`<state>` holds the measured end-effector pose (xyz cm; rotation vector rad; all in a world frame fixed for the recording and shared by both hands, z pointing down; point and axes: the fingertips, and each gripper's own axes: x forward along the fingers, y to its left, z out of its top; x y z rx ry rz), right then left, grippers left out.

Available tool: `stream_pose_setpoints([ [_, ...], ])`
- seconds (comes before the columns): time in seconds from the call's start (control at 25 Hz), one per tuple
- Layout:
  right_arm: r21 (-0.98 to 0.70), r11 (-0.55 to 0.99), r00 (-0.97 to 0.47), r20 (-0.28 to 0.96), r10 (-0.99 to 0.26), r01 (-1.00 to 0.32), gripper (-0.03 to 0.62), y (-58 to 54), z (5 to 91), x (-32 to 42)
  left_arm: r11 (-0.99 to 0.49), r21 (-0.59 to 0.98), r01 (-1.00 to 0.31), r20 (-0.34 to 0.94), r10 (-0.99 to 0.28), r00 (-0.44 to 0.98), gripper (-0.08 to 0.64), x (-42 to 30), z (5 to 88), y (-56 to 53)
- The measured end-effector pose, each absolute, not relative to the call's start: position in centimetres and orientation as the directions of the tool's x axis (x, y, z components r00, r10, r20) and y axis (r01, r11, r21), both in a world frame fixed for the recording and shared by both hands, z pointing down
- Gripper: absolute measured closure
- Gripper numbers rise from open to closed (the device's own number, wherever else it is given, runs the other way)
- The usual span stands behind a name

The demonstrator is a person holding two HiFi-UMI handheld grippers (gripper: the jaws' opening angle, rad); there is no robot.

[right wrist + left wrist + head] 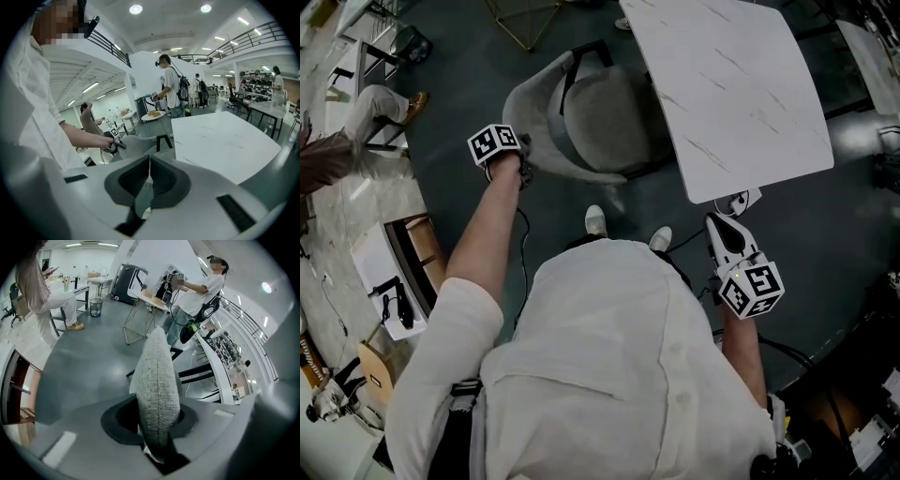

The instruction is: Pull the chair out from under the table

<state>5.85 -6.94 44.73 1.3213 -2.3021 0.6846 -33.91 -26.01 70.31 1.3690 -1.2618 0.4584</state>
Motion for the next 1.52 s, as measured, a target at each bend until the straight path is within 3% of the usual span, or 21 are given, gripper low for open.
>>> stream_pose_setpoints([
  [1.52,-0.216,0.598,-0.593,0.582,-0.556,-0.772,0.583,-8.1,45.4,1.0,0.444,0.343,-0.828,0.901,-0.403,0.157,0.488,-56.9,68.8,-13.5],
])
